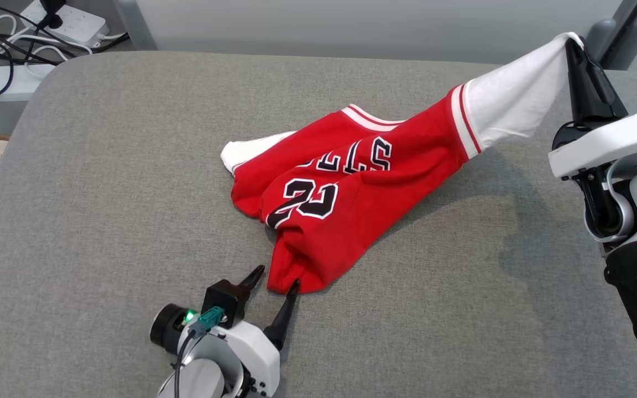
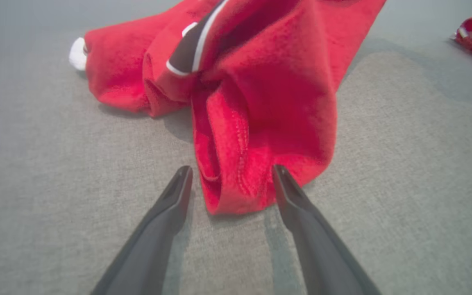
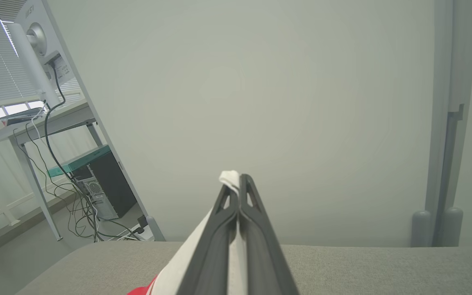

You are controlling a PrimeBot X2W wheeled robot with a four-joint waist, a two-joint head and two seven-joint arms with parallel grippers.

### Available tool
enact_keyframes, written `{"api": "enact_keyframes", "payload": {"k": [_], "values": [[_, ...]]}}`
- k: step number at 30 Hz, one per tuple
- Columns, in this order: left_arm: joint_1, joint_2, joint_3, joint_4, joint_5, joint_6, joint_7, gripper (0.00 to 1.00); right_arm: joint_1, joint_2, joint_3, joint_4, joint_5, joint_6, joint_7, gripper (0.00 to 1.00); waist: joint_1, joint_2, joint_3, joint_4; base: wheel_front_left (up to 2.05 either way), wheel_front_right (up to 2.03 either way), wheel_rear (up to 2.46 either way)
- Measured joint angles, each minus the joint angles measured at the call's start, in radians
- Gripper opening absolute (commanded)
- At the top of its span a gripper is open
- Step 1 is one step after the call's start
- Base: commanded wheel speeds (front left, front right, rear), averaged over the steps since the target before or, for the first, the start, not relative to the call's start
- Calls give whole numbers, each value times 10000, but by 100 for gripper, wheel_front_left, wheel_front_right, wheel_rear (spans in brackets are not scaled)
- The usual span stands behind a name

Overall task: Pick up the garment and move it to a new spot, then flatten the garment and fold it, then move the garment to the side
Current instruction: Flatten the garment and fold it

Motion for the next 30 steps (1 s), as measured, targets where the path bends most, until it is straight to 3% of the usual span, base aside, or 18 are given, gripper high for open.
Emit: {"api": "enact_keyframes", "payload": {"k": [1, 2, 3, 4, 14, 18, 20, 22, 26, 30], "values": [[0, -31, 10, 232, -165, -115, 2, 100, 0, 23, 23, 0, 0, 0, 10, 0, 0, 0, 7, -25, 0, 0, 0], [-1, -92, 35, 420, -326, -224, 2, 85, 0, 31, 44, 0, 2, 0, 12, 0, 0, 0, 19, -45, 0, 0, 0], [-9, -153, 33, 531, -391, -316, 2, 46, -1, 40, 67, -2, 2, 0, 13, 0, 0, 0, 31, -67, 0, 0, 0], [-35, -186, 29, 600, -391, -366, 2, 0, -1, 46, 90, -2, 2, 0, 17, 0, 0, 0, 42, -85, 0, 0, 0], [-1082, -81, 234, 639, -1643, -955, 81, 0, -1, 13, 56, 27, 111, 0, 38, 0, 0, 0, -25, -55, 0, 0, 0], [-1848, 913, 573, -968, -3384, -982, 729, 0, 4, 0, -25, 119, 176, 0, 36, 0, 0, 0, -160, 16, 0, 0, 0], [-2562, 1964, 1384, -2351, -4621, -980, 1432, 0, 15, 8, -98, 157, 194, 0, 29, 0, 0, 0, -280, 60, 0, 0, 0], [-2751, 2531, 1910, -3244, -5285, -978, 2013, 0, 21, 33, -151, 165, 192, 0, 25, 0, 0, 0, -348, 76, 0, 0, 0], [-2690, 2968, 2583, -5149, -6485, -652, 3231, 0, 39, 88, -414, -46, 194, 0, 21, 0, 0, 0, -397, 74, 0, 0, 0], [-2471, 3421, 3053, -7292, -7210, 81, 4209, 0, 97, 88, -732, -602, 192, 0, 4, 0, 0, 0, -405, 48, 0, 0, 0]]}}
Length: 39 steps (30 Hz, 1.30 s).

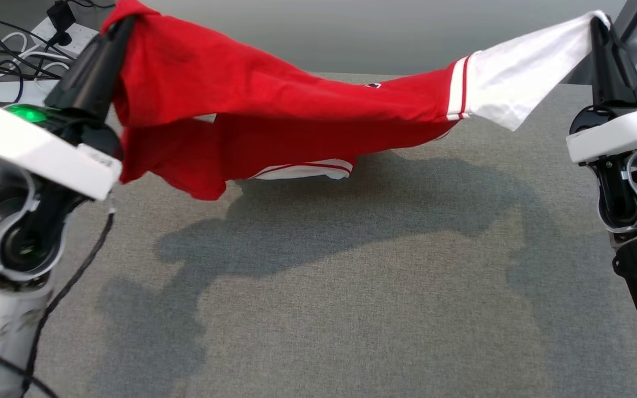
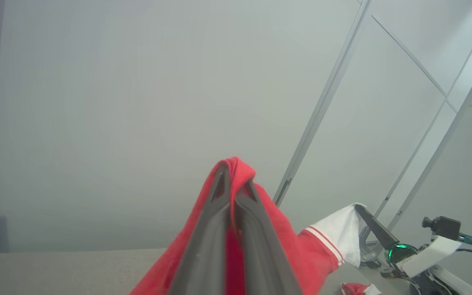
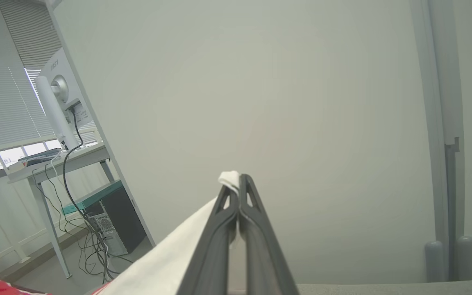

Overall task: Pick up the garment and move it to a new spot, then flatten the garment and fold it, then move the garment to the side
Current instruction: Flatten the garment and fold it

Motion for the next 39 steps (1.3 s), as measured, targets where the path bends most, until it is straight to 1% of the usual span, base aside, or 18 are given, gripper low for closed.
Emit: {"api": "enact_keyframes", "payload": {"k": [2, 4, 5, 6, 8, 10, 12, 14, 16, 17, 18, 19, 20, 22, 27, 31, 35, 39], "values": [[286, 334, 207, -706, -301, 376, 541, 0, 98, -17, -86, -362, -4, 0, -8, 0, 0, 0, 27, -29, 0, 0, 0], [669, 660, 255, -965, -640, 771, 1172, 0, 147, 0, -167, -545, -17, 0, -6, 0, 0, 0, 80, -75, 0, 0, 0], [912, 813, 205, -928, -702, 934, 1507, 0, 150, 6, -188, -550, -38, 0, 15, 0, 0, 0, 116, -109, 0, 0, 0], [1174, 848, 138, -752, -894, 1110, 1871, 0, 158, 6, -188, -514, -128, 0, 59, 0, 0, 0, 162, -144, 0, 0, 0], [1633, 788, -240, -109, -1407, 1289, 2594, 0, 172, 75, -138, -428, -286, 0, 270, 0, 0, 0, 282, -200, 0, 0, 0], [1848, 700, -706, 773, -1411, 1329, 2930, 0, 172, 224, 90, -278, -391, 0, 458, 0, 0, 0, 438, -262, 0, 0, 0], [1759, 522, -830, 1718, -1279, 1164, 2761, 0, 171, 414, 334, -128, -466, 0, 583, 0, 0, -1, 611, -339, 0, 0, 0], [1424, 75, -842, 2744, -1289, 796, 2370, 0, 150, 577, 570, -79, -570, 0, 658, 0, 0, -1, 794, -427, 0, 0, 0], [858, -121, -1093, 3693, -863, 337, 1979, 0, 95, 683, 825, 31, -644, 0, 665, 0, 0, 0, 961, -544, 0, 0, 0], [564, -188, -1166, 4157, -566, 192, 1592, 27, 71, 750, 941, 102, -650, 0, 663, 0, 0, 0, 1043, -608, 0, 0, 0], [303, -188, -1312, 4546, -138, 23, 1193, 87, 60, 809, 1051, 151, -650, 0, 663, 0, 0, -1, 1112, -678, 0, 0, 0], [96, -222, -1390, 4938, 198, -104, 851, 87, 59, 880, 1129, 194, -650, 0, 662, 0, 0, 0, 1171, -743, 0, 0, 0], [-72, -303, -1484, 5325, 458, -153, 359, 100, 55, 917, 1214, 219, -650, 0, 652, 0, 0, 0, 1222, -798, 0, 0, 0], [-226, -447, -1841, 6009, 1250, -376, -483, 100, 40, 941, 1367, 309, -650, 0, 629, 0, 0, 0, 1275, -873, 0, 0, 0], [-232, -1049, -2646, 7434, 2642, -491, -2543, 100, 19, 884, 1486, 566, -646, 0, 458, 0, 0, 0, 1217, -729, 0, 0, 0], [-219, -1582, -2987, 8197, 3095, -591, -3651, 100, 22, 802, 1551, 802, -608, 0, 384, 0, 0, 0, 1144, -452, 0, 0, 0], [-175, -1887, -2874, 8558, 3373, -566, -4142, 100, 44, 780, 1576, 876, -512, 0, 314, 0, 0, 0, 1048, -209, 0, 0, 0], [302, -2128, -2336, 8261, 3664, -483, -4182, 100, 137, 780, 1599, 1041, -387, 0, 293, 0, 0, -1, 931, -38, 0, 0, 0]]}}
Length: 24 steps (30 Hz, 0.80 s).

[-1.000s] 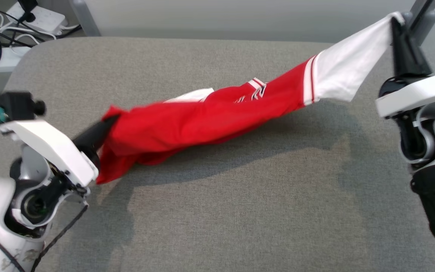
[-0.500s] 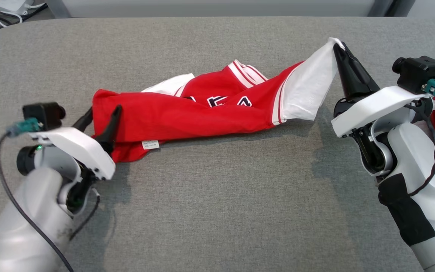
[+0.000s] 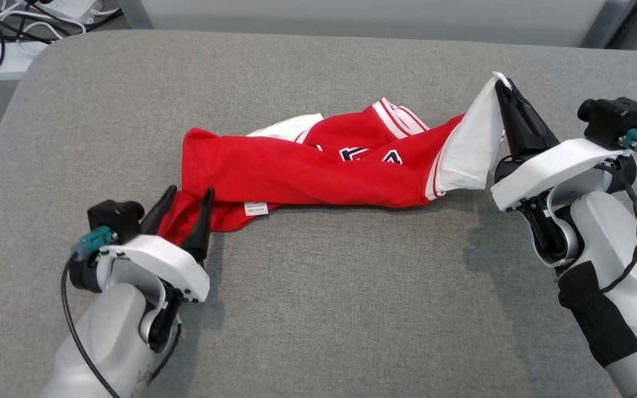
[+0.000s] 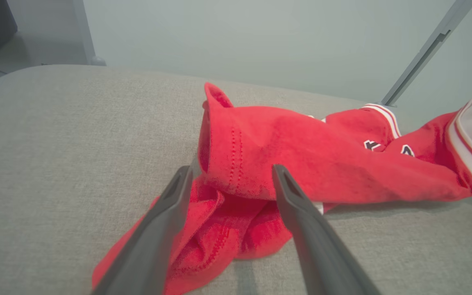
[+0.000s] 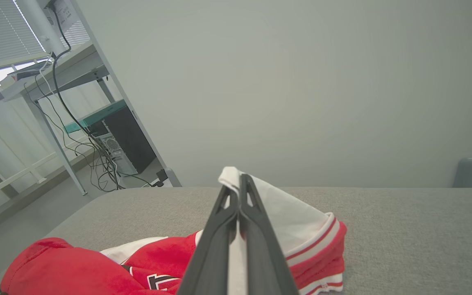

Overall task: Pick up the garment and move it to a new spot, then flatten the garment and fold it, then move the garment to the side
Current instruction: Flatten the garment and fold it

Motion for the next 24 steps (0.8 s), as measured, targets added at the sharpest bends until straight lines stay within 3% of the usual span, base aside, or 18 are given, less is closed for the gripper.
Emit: {"api": "enact_keyframes", "payload": {"k": [5, 11, 24], "values": [[661, -276, 579, -472, 470, -77, 2, 100, 0, 6, 46, 48, 90, 0, -86, 0, 0, 1, -106, 63, 0, 0, 0], [706, -219, 892, -550, 1145, -192, 0, 100, -2, 12, 113, 46, 148, 0, -96, 0, 0, 0, -69, -47, 0, 0, 0], [-1, 671, 109, -21, 2794, -545, -6, 100, -23, -13, 382, -15, 232, 0, -173, 0, 0, 1, 274, -248, 0, 0, 0]]}}
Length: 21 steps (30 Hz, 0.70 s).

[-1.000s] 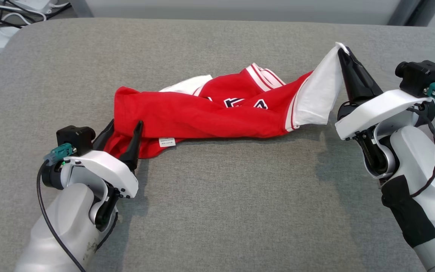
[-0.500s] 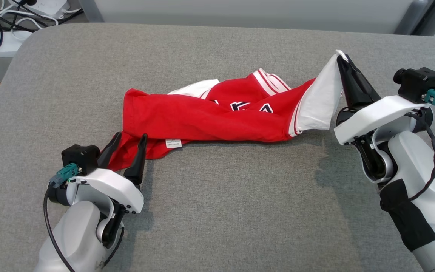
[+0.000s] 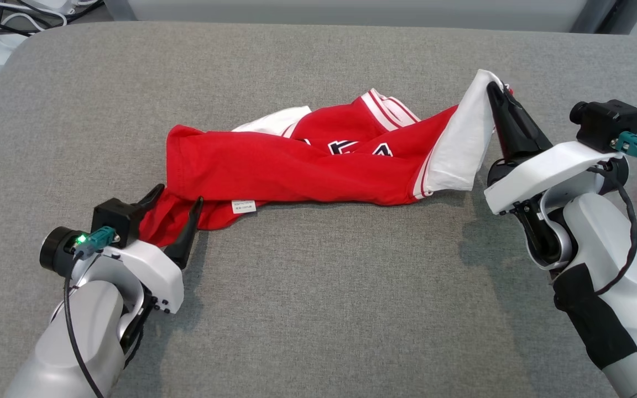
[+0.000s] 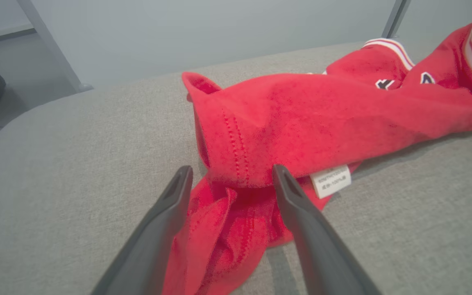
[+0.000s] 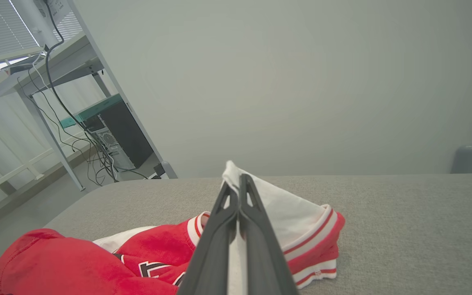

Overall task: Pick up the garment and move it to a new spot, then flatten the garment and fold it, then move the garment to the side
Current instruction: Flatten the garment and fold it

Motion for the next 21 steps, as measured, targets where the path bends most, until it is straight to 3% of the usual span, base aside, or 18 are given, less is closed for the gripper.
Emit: {"api": "enact_keyframes", "payload": {"k": [7, 21], "values": [[-219, 583, -1473, -144, 495, -2, -21, 100, -13, -23, 82, -31, 56, 0, 0, 0, 0, 0, 138, -13, 0, 0, 0], [-651, 1653, -2550, -462, 1505, -75, -21, 100, -64, -132, 268, -52, 88, 0, -8, 0, 1, 0, 283, -118, 0, 0, 0]]}}
